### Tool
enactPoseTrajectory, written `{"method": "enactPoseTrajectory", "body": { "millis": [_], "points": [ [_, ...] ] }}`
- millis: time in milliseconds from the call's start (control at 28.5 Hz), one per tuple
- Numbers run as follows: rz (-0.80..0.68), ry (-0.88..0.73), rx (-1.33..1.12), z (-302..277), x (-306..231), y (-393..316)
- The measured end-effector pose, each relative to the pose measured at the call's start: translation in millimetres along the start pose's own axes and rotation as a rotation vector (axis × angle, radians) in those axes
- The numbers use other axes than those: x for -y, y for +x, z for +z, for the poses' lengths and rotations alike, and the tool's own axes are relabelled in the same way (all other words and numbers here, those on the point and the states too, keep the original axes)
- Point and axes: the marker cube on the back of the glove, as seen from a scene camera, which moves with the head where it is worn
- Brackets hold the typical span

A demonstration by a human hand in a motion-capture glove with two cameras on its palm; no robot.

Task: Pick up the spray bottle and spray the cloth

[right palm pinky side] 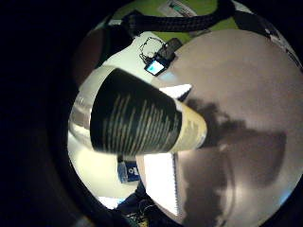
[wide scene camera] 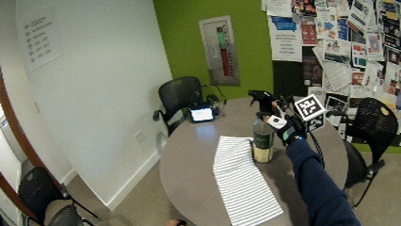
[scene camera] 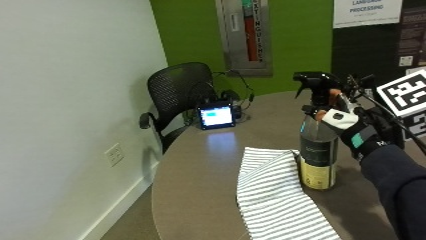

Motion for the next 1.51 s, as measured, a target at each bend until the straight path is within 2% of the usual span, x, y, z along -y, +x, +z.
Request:
{"method": "enactPoseTrajectory", "body": {
  "millis": [210,631,911,1191,1366,1506],
  "points": [
    [0.003,0.106,-0.047,-13.1,-9.2,18.9],
    [-0.078,0.319,-0.025,-30.6,1.9,5.6],
    [-0.194,0.362,-0.003,-48.1,15.5,-33.1],
    [-0.191,0.447,-0.032,-46.3,7.2,-44.2],
    [-0.172,0.428,-0.113,-49.5,-3.2,-47.3],
    [-0.234,0.395,-0.245,-55.5,-16.0,-71.6]
  ]
}}
